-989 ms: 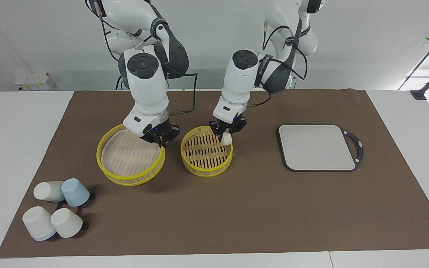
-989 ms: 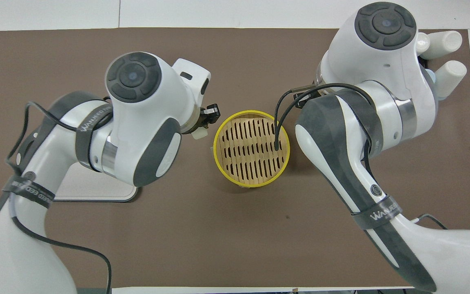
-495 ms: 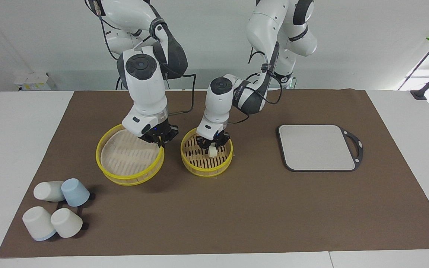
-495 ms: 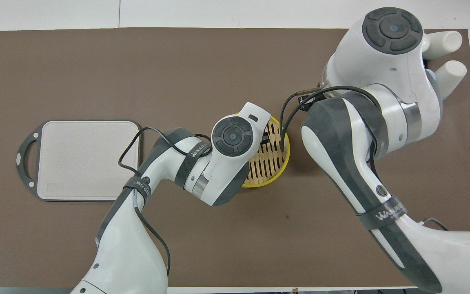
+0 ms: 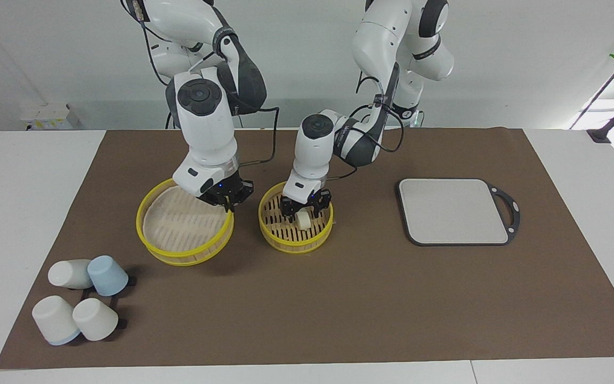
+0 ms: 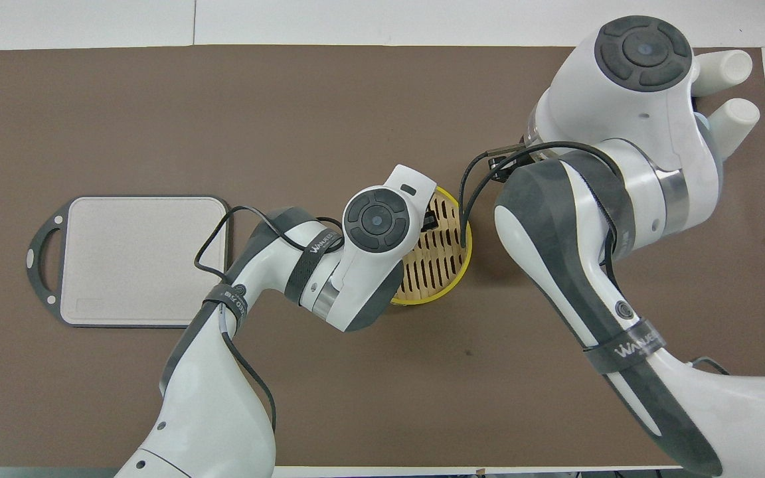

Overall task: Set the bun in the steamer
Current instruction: 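Carry the bun over the open steamer with the left gripper, then open the left gripper to drop the bun into the steamer, then lower the lid onto the steamer with the right gripper while the left gripper retracts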

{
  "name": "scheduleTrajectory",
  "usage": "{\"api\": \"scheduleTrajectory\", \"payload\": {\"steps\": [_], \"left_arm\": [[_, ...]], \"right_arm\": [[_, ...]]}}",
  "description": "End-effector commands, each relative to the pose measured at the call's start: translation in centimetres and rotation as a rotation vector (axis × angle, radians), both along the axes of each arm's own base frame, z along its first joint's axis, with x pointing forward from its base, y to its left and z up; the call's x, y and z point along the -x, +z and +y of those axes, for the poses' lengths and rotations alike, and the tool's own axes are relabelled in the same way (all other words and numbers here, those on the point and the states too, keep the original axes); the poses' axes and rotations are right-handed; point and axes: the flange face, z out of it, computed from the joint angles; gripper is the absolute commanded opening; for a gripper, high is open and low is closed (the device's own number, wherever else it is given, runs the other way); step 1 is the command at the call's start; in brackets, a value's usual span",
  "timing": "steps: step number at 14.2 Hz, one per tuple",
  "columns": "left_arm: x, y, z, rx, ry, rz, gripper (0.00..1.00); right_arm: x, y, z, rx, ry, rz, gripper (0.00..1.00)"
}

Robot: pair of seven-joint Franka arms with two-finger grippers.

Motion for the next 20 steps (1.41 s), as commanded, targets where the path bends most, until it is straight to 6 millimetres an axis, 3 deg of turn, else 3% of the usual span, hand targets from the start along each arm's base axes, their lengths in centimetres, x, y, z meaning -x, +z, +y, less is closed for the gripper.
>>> {"api": "scheduleTrajectory", "payload": {"steps": [1,6,8,10,12,13,14,15,17,18,20], "left_arm": [[0.1,2.8,1.7,-0.001,0.027,0.028,1.00],[-2.6,14.5,12.6,0.003,0.057,0.095,1.00],[-3.5,17.9,17.7,0.008,0.074,0.101,1.00],[-4.2,20.8,23.9,0.004,0.043,0.109,1.00],[-4.9,22.5,30.1,-0.001,0.022,0.112,1.00],[-4.9,23.1,32.9,-0.029,-0.016,0.122,1.00],[-4.6,23.6,34.7,-0.056,-0.064,0.132,1.00],[-4.4,23.8,35.7,-0.098,-0.102,0.137,1.00],[-4.0,25.0,37.2,-0.165,-0.156,0.125,1.00],[-3.9,25.2,38.6,-0.166,-0.170,0.135,1.00],[-3.3,26.1,40.8,-0.160,-0.234,0.144,1.00]], "right_arm": [[0.7,0.8,-0.2,-0.023,0.019,-0.015,0.00],[0.6,1.3,1.2,-0.059,0.001,-0.048,0.00],[1.7,1.8,4.9,-0.067,-0.067,-0.063,0.00],[3.3,2.8,10.0,-0.084,-0.090,-0.087,0.00],[4.1,2.8,15.2,-0.090,-0.095,-0.081,0.00],[4.2,1.7,18.1,-0.070,-0.121,-0.045,0.00],[4.1,1.3,21.8,-0.066,-0.154,-0.043,0.00],[3.9,0.6,23.8,-0.069,-0.173,-0.047,0.00],[4.0,-0.5,25.7,-0.084,-0.173,-0.060,0.00],[5.0,-1.0,27.5,-0.086,-0.151,-0.079,0.00],[5.4,-2.0,27.9,-0.067,-0.137,-0.091,0.00]]}}
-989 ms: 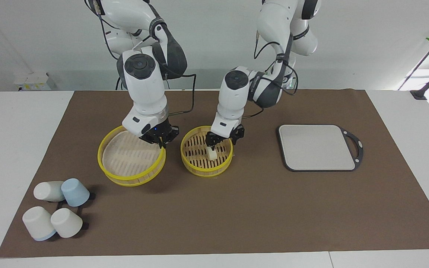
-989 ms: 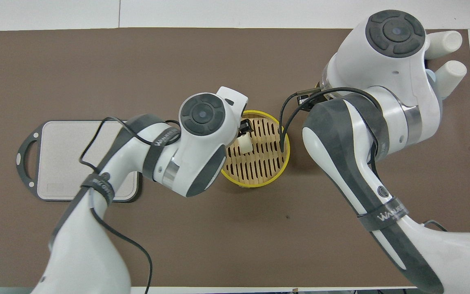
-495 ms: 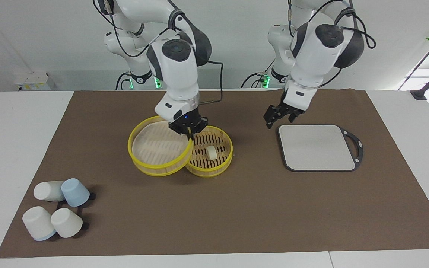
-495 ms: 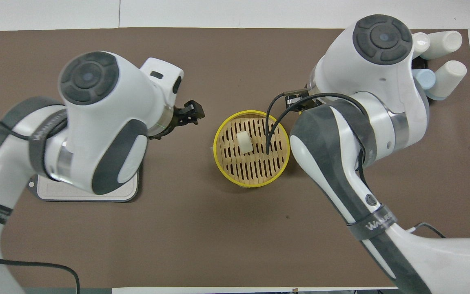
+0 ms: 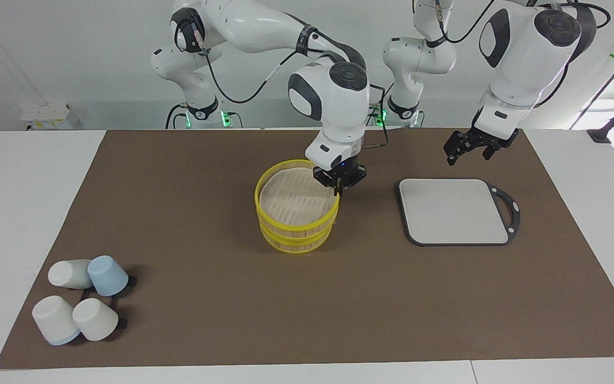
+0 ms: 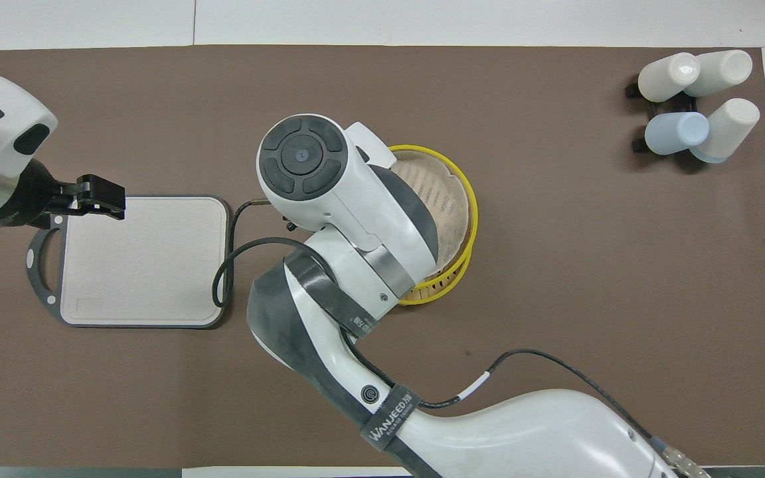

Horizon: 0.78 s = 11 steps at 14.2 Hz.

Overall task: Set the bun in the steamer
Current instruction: 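Lower the lid onto the steamer with the right gripper while the left gripper retracts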

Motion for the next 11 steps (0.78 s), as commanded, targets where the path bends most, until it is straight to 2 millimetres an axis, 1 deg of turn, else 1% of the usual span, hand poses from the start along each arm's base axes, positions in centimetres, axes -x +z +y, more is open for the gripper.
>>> {"api": "scheduleTrajectory", "payload": {"steps": [1,3,4,6,8,9,11], "left_arm": [[1.2,1.5,3.3,-0.010,-0.056,0.020,1.00],[1.8,2.1,4.3,-0.005,-0.084,0.027,1.00],[2.1,2.6,4.9,-0.003,-0.079,0.025,1.00],[2.9,3.5,5.4,-0.001,-0.076,0.024,1.00],[3.2,3.8,5.4,0.001,-0.092,0.025,1.00],[3.4,4.2,5.4,0.004,-0.095,0.019,1.00],[3.2,4.1,4.9,0.003,-0.097,0.020,1.00]], "right_arm": [[-0.4,0.6,0.3,-0.004,-0.010,-0.039,0.00],[-0.2,-1.4,0.3,0.004,-0.006,-0.030,0.00],[-0.1,-2.0,0.0,0.008,-0.007,-0.025,0.00],[0.3,-2.7,-0.5,0.021,-0.005,-0.012,0.00],[0.6,-3.3,-0.9,0.027,-0.002,-0.005,0.00],[0.8,-3.6,-1.1,0.027,-0.001,-0.005,0.00],[0.9,-3.7,-1.3,0.033,-0.003,0.002,0.00]]}}
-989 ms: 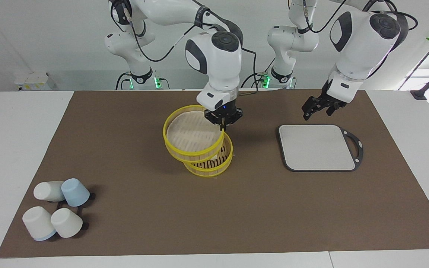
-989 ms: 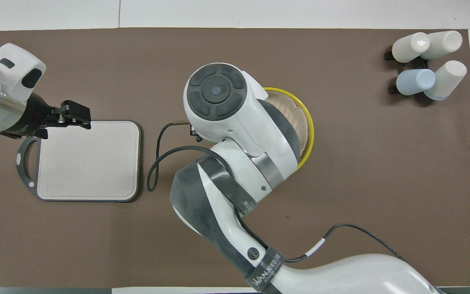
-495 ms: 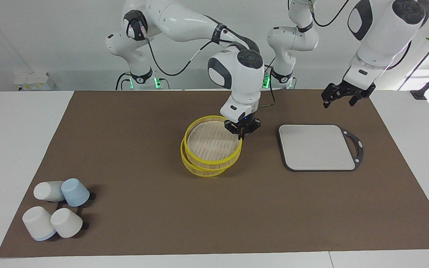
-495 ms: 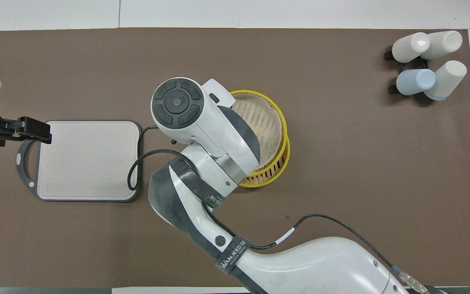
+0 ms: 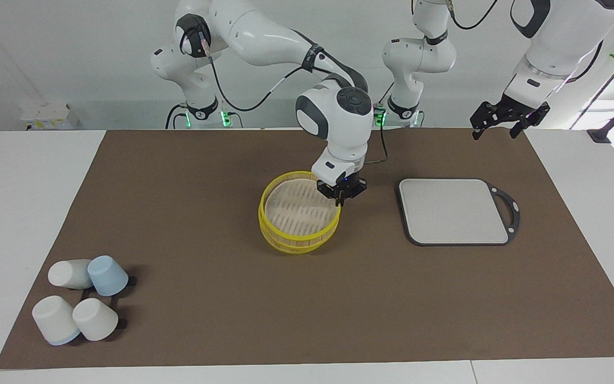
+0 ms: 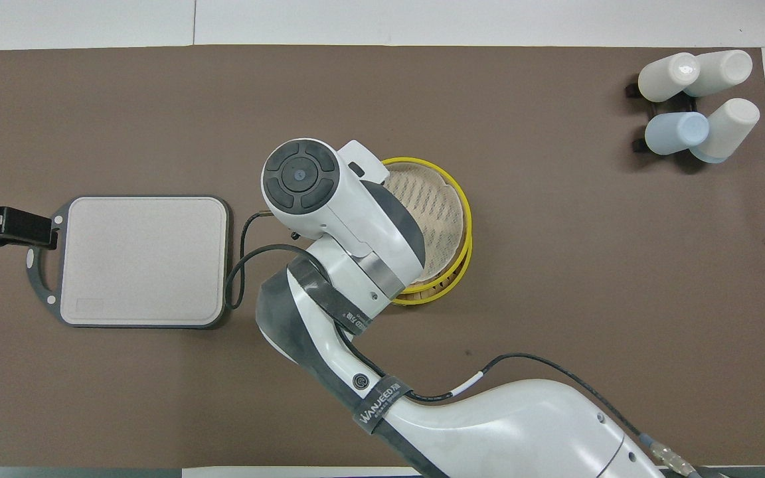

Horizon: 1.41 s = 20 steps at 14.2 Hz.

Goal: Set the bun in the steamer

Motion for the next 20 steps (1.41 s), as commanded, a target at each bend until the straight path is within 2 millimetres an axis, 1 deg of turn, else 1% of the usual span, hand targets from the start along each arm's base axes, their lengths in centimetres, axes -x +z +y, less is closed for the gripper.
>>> {"api": "scheduleTrajectory", "payload": {"steps": [1,2,3,5,7,9,10,12,13,16,20], "left_arm": [[0.1,0.3,-0.1,-0.014,-0.011,0.006,1.00],[-0.2,1.0,0.0,-0.015,-0.006,-0.005,1.00],[-0.7,0.7,-0.6,-0.022,-0.014,0.010,1.00],[-0.8,0.5,-1.1,-0.023,-0.020,0.015,1.00],[-0.8,0.4,-0.9,-0.022,-0.019,0.012,1.00],[-0.5,0.8,-0.9,-0.021,-0.018,-0.005,1.00],[-0.5,0.4,-0.9,-0.021,-0.016,-0.007,1.00],[-0.7,0.4,-1.0,0.004,-0.010,-0.019,1.00],[-0.8,0.4,-1.4,0.009,-0.016,-0.019,1.00],[-0.5,1.1,-1.2,0.010,-0.013,-0.032,1.00],[-0.4,1.2,-1.1,0.012,-0.013,-0.029,1.00]], "right_arm": [[0.8,0.9,-1.0,0.010,-0.003,-0.009,0.00],[0.9,0.8,-1.1,0.014,-0.004,-0.005,0.00],[1.1,0.8,-1.2,0.020,-0.004,0.002,0.00],[1.4,0.6,-1.4,0.031,-0.011,0.015,0.00],[1.7,0.4,-1.3,0.036,-0.009,0.022,0.00],[1.8,0.7,-1.2,0.034,-0.008,0.018,0.00],[1.8,0.6,-1.2,0.034,-0.008,0.020,0.00],[2.0,0.4,-1.2,0.037,-0.008,0.023,0.00],[2.0,0.4,-1.3,0.036,-0.008,0.022,0.00],[2.2,0.0,-1.3,0.038,-0.008,0.024,0.00],[2.4,-0.2,-1.5,0.043,-0.008,0.030,0.00]]}}
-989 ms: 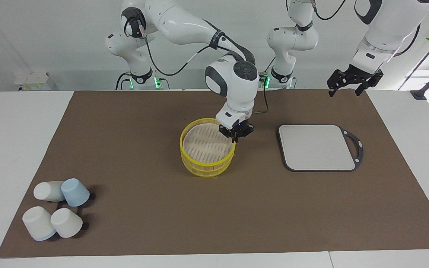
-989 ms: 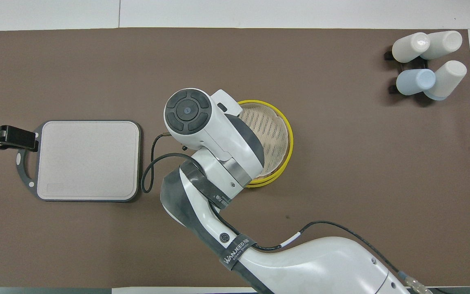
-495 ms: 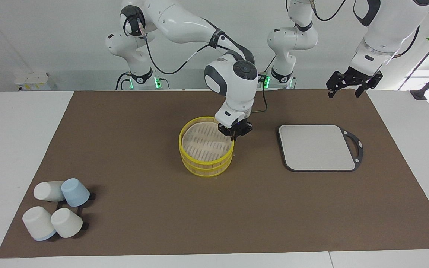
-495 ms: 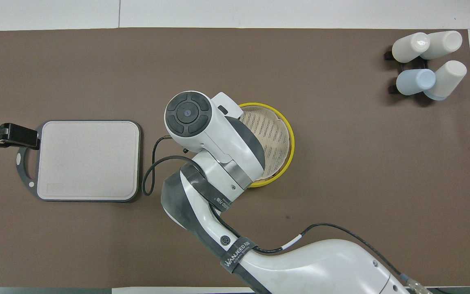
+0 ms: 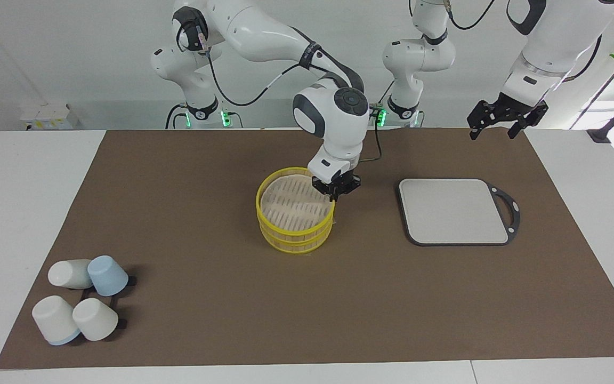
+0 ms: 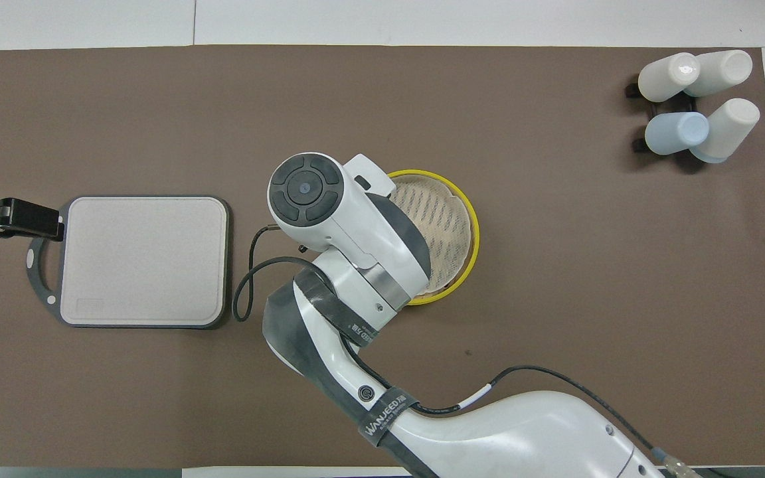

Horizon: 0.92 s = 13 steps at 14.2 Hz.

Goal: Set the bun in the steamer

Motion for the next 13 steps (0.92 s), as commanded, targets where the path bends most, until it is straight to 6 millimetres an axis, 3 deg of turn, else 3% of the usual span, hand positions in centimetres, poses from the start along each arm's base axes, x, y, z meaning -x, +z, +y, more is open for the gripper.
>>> {"api": "scheduleTrajectory", "payload": {"steps": [1,2,3,6,7,10,13], "left_arm": [[0.2,0.5,0.0,0.024,-0.001,-0.010,1.00],[0.3,0.6,-0.2,0.050,0.004,-0.007,1.00],[0.3,0.6,-0.2,0.058,0.007,-0.005,1.00],[-0.2,-0.1,0.3,0.067,0.031,0.010,1.00],[-0.3,-0.1,0.4,0.067,0.035,0.011,1.00],[-0.3,-0.3,0.2,0.067,0.032,0.016,1.00],[0.2,0.9,0.0,0.068,0.026,-0.007,1.00]], "right_arm": [[0.9,0.5,-0.8,0.017,-0.009,-0.001,0.02],[0.8,0.5,-0.8,0.016,-0.004,-0.002,0.61],[0.8,0.6,-0.8,0.013,-0.005,-0.006,1.00],[-0.1,3.2,-1.9,-0.012,-0.010,-0.036,1.00],[-0.9,4.6,-3.4,-0.019,-0.015,-0.047,1.00],[-3.7,9.4,-10.2,-0.032,0.028,-0.069,1.00],[-6.3,12.3,-17.4,-0.027,0.107,-0.081,1.00]]}}
